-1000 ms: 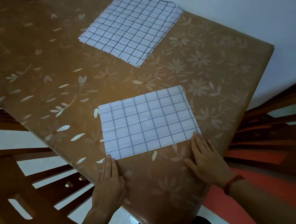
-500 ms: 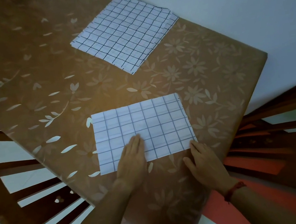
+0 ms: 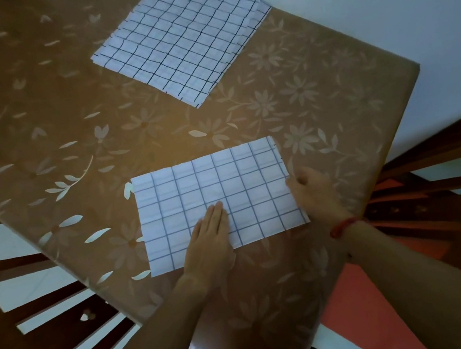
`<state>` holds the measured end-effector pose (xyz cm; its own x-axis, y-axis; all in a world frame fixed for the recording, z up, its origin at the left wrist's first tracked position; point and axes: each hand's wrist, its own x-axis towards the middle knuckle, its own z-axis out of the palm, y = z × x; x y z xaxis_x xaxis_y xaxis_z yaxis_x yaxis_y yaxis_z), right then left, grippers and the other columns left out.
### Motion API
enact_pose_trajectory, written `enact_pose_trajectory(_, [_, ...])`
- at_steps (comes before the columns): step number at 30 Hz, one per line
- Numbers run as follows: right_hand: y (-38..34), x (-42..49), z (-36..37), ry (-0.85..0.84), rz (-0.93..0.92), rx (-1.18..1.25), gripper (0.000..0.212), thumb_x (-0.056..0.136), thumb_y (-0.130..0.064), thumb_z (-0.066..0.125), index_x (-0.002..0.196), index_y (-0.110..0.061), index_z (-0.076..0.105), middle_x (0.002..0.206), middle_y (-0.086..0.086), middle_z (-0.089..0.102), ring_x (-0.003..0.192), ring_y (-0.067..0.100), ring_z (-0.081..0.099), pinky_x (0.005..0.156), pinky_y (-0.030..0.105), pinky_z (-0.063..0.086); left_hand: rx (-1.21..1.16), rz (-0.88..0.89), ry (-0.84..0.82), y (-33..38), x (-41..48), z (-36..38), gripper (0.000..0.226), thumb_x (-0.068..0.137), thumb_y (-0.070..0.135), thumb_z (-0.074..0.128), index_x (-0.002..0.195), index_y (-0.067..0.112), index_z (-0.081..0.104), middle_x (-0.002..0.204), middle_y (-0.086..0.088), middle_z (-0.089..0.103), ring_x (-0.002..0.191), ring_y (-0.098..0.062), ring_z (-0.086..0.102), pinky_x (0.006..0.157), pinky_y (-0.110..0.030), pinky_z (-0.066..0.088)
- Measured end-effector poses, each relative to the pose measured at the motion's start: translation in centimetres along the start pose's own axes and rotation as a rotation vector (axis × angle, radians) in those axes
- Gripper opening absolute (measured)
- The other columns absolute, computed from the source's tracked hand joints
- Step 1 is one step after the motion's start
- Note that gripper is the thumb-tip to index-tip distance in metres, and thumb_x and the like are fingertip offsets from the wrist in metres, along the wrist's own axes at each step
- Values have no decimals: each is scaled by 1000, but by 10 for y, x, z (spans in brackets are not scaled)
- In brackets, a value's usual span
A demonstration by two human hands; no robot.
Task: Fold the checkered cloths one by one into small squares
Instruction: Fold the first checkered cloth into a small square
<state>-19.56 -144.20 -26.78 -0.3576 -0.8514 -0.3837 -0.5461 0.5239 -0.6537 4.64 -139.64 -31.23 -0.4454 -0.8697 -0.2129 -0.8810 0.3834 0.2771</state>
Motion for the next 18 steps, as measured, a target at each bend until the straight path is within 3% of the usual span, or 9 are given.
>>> enact_pose_trajectory(2, [-6,14,1,1,131,180,27,79,-37,55,75,-10,57,69,-2,58,68,17,57,65,37,50,-15,-2,6,1,0,-1,65,87,16,36,149,1,24,158,-13,16,147,-26,11,117,-40,12])
enact_pose_trajectory(4, [-17,26,1,-2,193,288,21,84,-26,58,75,-8,61,66,1,56,64,16,53,63,33,47,-22,-11,20,1,0,-1,64,86,15,37,148,1,26,157,-13,19,146,-26,14,116,-40,13])
enact_pose_trajectory(7, [-12,41,8,-144,305,221,26,93,-6,46,68,-6,52,62,4,44,54,16,41,63,36,51,-34,-16,31,0,0,1,64,86,16,30,148,2,27,157,-13,20,146,-25,14,117,-40,15])
enact_pose_trajectory(9, [8,50,11,-161,366,219,28,97,-7,41,69,-10,47,64,9,47,50,17,41,66,43,55,-50,-12,37,1,0,1,63,88,16,29,149,2,24,158,-12,17,147,-24,11,118,-40,13])
enact_pose_trajectory(11, [5,42,8,-116,467,320,20,97,-15,48,77,-11,48,78,18,58,49,19,49,54,32,51,-76,-18,50,2,0,1,61,91,12,37,149,3,22,159,-11,14,147,-23,8,118,-39,9])
enact_pose_trajectory(13, [-15,37,4,-99,439,339,22,88,-29,60,75,-11,55,75,10,60,56,17,52,57,29,47,-95,-22,57,3,0,-1,61,93,11,39,150,5,18,160,-9,10,148,-22,3,117,-36,4])
enact_pose_trajectory(15, [-29,38,7,-96,392,335,33,76,-39,70,86,-8,64,84,6,65,73,21,62,72,36,55,-100,-16,37,3,-1,-4,62,95,12,35,152,7,11,161,-6,1,148,-19,-5,118,-34,-1])
enact_pose_trajectory(17, [-37,35,5,-90,356,329,46,72,-35,77,102,-2,66,98,13,69,89,29,67,83,43,56,-99,-8,25,2,-2,-5,62,96,13,33,152,8,8,161,-5,-3,147,-18,-8,119,-34,-1])
enact_pose_trajectory(18, [-40,34,4,-69,324,322,44,72,-29,78,101,2,66,100,19,69,90,32,67,83,44,57,-95,-8,22,1,-3,-5,63,96,13,34,152,7,9,161,-6,-2,147,-18,-8,120,-35,1])
